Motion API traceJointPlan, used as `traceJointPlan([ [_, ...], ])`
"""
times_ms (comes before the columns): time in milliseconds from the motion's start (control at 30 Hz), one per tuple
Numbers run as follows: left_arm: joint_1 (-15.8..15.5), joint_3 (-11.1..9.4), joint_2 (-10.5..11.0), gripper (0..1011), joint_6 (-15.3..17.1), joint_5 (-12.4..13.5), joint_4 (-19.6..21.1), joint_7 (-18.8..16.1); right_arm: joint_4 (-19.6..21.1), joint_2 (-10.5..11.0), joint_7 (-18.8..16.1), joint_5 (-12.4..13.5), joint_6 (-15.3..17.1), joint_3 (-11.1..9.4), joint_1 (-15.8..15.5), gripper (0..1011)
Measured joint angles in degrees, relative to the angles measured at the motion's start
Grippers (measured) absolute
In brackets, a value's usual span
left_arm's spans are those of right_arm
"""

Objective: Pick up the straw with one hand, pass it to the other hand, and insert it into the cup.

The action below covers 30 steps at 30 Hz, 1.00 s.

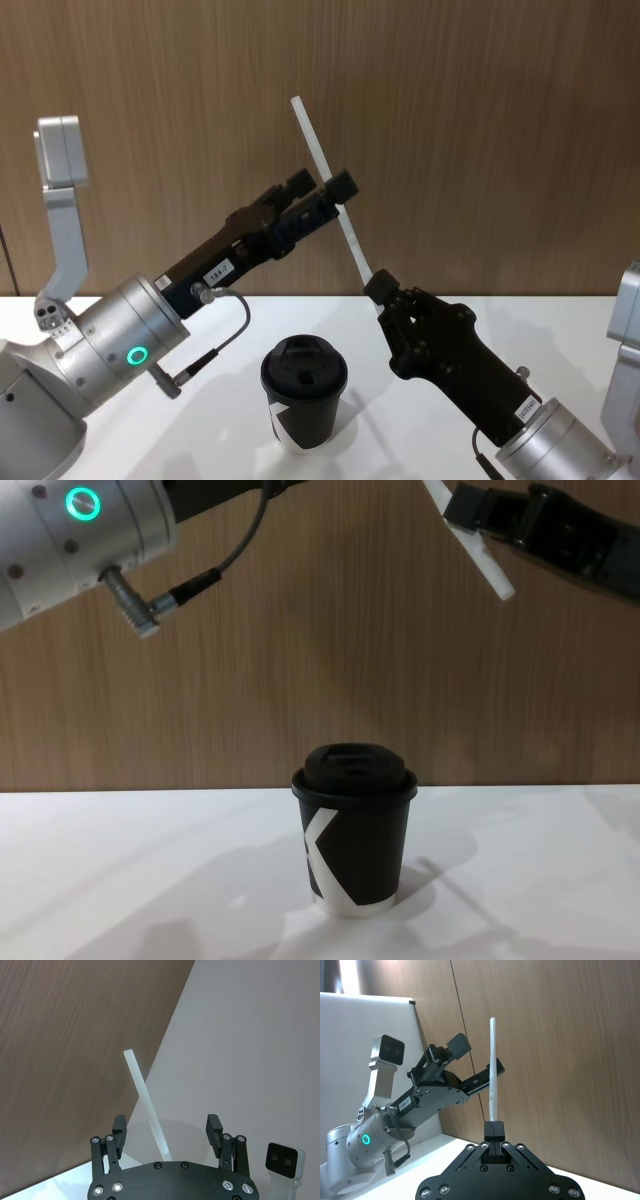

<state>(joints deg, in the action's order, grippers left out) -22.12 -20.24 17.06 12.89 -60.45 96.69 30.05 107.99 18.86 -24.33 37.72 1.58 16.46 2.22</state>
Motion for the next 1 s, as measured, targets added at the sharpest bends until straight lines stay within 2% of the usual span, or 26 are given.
traceJointPlan([
  [533, -2.38, -1.34, -0.53, 1000, 0.22, -1.05, -2.04, 0.30, 0.00, 0.00, 0.00, 0.00, 0.00, 0.00, 0.00, 0],
  [833, -2.77, -1.65, -0.34, 802, 0.04, -1.50, -2.18, 0.17, 0.00, 0.00, 0.00, 0.00, 0.00, 0.00, 0.00, 0],
  [1000, -2.78, -1.65, -0.26, 628, -0.05, -2.09, -2.18, -0.10, 0.00, 0.00, 0.00, 0.00, 0.00, 0.00, 0.00, 0],
])
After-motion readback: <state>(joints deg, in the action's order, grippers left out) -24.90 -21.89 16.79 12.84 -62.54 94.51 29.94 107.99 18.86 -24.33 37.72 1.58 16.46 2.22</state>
